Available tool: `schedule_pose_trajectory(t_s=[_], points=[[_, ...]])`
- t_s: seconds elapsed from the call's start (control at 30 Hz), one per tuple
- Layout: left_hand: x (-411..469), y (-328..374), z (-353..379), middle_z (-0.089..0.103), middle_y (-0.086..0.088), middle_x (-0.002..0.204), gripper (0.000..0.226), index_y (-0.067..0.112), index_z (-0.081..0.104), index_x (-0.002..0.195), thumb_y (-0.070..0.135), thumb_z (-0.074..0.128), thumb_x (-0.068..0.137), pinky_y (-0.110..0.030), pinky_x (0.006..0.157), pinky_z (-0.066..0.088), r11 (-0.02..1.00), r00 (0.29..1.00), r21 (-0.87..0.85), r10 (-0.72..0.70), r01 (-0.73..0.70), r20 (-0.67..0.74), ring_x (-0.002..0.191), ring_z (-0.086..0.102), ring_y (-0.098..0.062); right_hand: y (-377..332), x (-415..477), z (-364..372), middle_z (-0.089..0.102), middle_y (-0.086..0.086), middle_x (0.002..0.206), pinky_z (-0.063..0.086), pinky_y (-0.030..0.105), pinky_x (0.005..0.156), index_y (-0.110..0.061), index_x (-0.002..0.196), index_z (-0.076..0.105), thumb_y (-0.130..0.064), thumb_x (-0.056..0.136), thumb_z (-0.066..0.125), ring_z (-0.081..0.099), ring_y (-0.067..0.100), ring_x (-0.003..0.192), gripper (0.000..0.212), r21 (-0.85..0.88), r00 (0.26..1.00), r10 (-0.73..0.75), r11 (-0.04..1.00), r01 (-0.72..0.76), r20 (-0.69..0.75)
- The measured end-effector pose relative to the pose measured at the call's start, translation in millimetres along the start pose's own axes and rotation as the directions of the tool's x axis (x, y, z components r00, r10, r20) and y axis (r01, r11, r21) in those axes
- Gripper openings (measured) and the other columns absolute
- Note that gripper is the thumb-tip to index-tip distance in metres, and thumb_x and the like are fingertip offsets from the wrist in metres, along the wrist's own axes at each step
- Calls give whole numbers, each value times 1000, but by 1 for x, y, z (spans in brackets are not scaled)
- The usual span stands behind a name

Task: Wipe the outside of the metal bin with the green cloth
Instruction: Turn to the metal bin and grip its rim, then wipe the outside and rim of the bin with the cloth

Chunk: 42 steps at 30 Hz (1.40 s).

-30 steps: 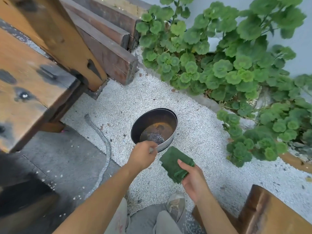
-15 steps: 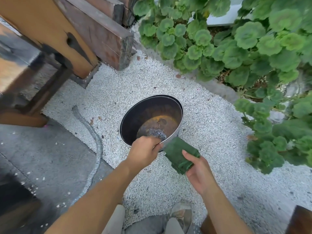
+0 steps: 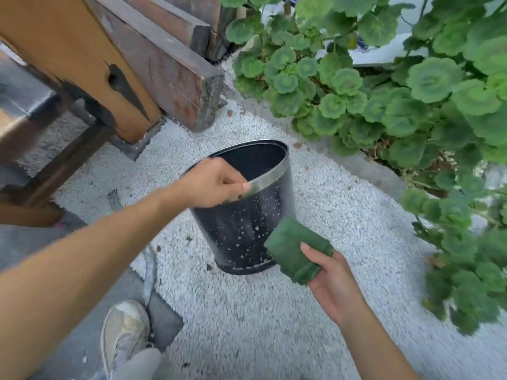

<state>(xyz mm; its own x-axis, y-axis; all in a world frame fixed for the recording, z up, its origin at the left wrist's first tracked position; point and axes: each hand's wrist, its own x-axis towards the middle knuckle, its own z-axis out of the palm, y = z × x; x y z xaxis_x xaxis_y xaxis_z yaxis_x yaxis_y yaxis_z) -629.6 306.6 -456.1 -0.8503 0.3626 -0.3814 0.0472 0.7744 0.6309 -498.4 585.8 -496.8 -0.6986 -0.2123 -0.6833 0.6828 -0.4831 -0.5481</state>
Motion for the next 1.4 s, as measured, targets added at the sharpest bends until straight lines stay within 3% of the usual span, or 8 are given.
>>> schedule_pose_trajectory(t_s=[0.17,0.3,0.43,0.53,0.63,0.87,1.17,1.4], points=[[52,-24,-49,75,28,78,19,19,83,99,32,69,98,-16,59,55,993,997,-100,-64,68,44,54,63,7,-13,45,14,66,17,129,58,40,82,-10,123,69,-14,82,76,64,33,117,42,10,989,-130,991,130,70],[77,-32,-61,72,4,131,25,20,81,83,26,65,101,-36,113,43,987,997,-145,-59,66,53,123,63,-11,-37,83,23,67,18,127,59,36,78,-8,123,68,-11,85,71,66,33,115,38,-41,959,-264,962,269,104],[89,-34,-63,57,17,112,27,15,68,80,17,59,105,-46,120,36,985,995,-173,-5,22,99,121,65,-19,-73,107,41,72,10,120,58,29,77,-17,119,71,-16,82,74,69,26,111,37,-171,860,-481,845,507,171],[91,-37,-67,35,27,101,42,13,66,66,15,54,106,-49,121,33,991,985,-130,26,-4,170,119,47,-16,-97,119,60,75,-3,111,58,28,76,-30,119,70,-20,85,76,71,17,102,36,-498,685,-685,517,696,247],[90,-37,-69,67,3,137,25,15,79,97,16,55,106,-43,122,33,994,987,-102,-12,29,163,133,56,-12,-109,125,79,75,-9,102,58,29,77,-38,121,65,-27,86,76,70,12,84,39,-787,510,-785,48,616,352],[85,-32,-63,54,-6,87,24,-7,63,92,10,50,104,-36,93,48,1000,997,-22,5,-3,81,84,48,-15,-105,132,121,70,-3,123,56,42,88,-23,126,63,5,71,69,67,25,106,62,-735,476,-563,-463,496,676],[83,-32,-57,50,5,60,63,39,67,54,7,47,104,-30,72,41,1000,999,-17,5,-4,46,63,42,-19,-99,148,118,72,2,112,51,32,71,-30,135,52,2,71,68,65,32,92,73,-754,561,-507,-493,434,654],[83,-37,-56,54,3,64,32,13,72,83,7,50,105,-30,73,41,999,999,-46,-10,11,33,63,46,-17,-84,147,104,65,-5,133,48,22,87,-27,135,61,12,62,62,67,25,109,82,-728,542,-491,-528,438,682]])
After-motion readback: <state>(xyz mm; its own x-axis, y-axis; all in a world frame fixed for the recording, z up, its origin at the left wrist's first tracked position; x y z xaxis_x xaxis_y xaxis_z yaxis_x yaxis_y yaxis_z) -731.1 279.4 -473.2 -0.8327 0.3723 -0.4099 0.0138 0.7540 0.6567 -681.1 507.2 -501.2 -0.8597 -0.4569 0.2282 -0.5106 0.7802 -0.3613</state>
